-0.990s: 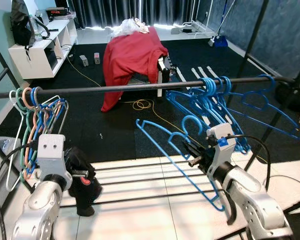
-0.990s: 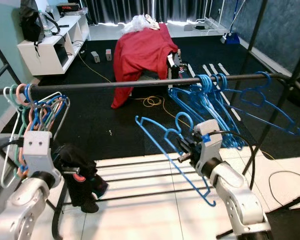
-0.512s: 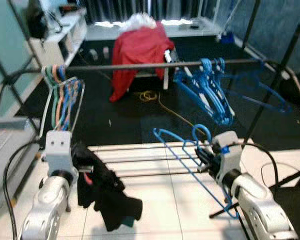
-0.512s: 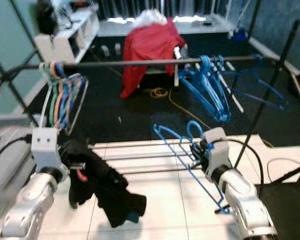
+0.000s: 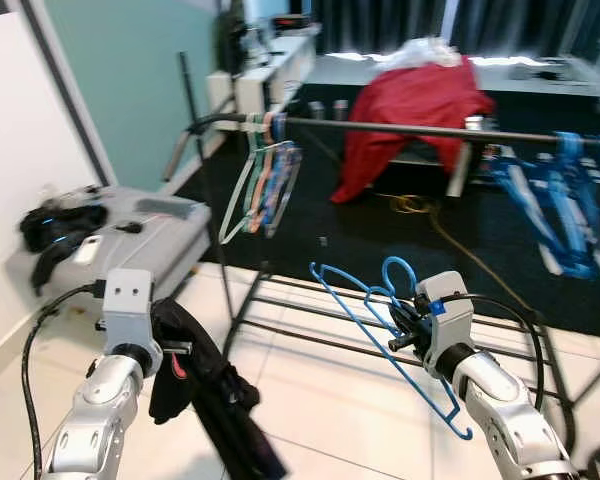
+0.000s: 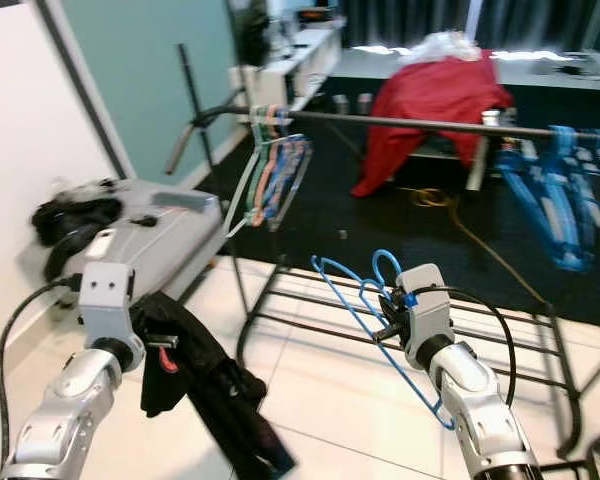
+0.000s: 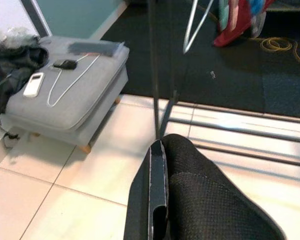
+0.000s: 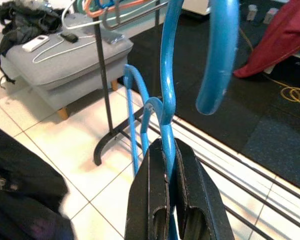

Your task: Hang hanger

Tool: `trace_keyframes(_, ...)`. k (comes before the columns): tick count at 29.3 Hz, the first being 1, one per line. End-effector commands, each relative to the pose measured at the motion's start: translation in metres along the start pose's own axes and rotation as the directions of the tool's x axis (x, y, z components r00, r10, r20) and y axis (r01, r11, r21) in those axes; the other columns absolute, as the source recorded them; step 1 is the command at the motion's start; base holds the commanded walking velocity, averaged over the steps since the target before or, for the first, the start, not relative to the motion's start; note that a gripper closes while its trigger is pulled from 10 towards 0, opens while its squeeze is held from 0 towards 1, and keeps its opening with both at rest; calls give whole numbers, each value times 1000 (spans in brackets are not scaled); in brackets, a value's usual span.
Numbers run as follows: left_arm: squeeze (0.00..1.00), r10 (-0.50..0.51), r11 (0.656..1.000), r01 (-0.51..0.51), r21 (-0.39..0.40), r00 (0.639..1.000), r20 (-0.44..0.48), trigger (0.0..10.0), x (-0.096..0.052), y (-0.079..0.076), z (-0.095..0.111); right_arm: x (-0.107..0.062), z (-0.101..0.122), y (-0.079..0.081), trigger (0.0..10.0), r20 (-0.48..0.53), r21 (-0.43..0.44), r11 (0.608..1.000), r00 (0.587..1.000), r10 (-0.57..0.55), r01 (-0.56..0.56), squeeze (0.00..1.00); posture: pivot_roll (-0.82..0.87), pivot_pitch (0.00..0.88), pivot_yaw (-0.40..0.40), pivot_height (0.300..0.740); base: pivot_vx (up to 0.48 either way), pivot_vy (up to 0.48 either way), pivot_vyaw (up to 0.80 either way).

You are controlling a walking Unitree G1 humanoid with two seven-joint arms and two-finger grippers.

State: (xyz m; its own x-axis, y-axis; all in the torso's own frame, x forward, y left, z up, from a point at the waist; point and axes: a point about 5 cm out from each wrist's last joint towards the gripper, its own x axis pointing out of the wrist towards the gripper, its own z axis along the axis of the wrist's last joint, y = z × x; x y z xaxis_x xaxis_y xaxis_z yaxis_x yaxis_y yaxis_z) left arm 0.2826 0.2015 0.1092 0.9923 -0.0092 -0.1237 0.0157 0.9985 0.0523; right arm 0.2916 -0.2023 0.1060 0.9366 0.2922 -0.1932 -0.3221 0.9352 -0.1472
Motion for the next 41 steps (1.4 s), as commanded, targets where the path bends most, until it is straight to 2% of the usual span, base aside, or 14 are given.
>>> trace_keyframes(1,0,1,1000,-1,22,1000,11,10000,0,2,1,0,1,-2,10000,10,-7,1000,1000,-10,10,0,-16,0,-3,740,0,0,750)
trace_keyframes(9,0,-8,1000,8,29,1000,15,10000,-1,1,-4,0,-7,-3,10000,-3,-1,1000,1000,-28,28,0,-11,0,-9,740,0,0,750)
trace_keyframes(22,0,-52,999,52,-3,999,14,10000,4,-3,-10,2,-15,-3,10000,-2,35,999,1000,-10,10,0,-15,0,-19,740,0,0,750)
trace_keyframes(35,0,-84,996,85,-4,995,45,10000,6,-3,-6,4,-14,-1,10000,13,52,999,1000,9,-9,0,-15,0,-11,740,0,0,750)
trace_keyframes(41,0,-57,998,58,-21,996,63,10000,5,1,-4,5,-12,0,10000,25,44,999,999,29,-30,0,-9,0,-13,740,0,0,750)
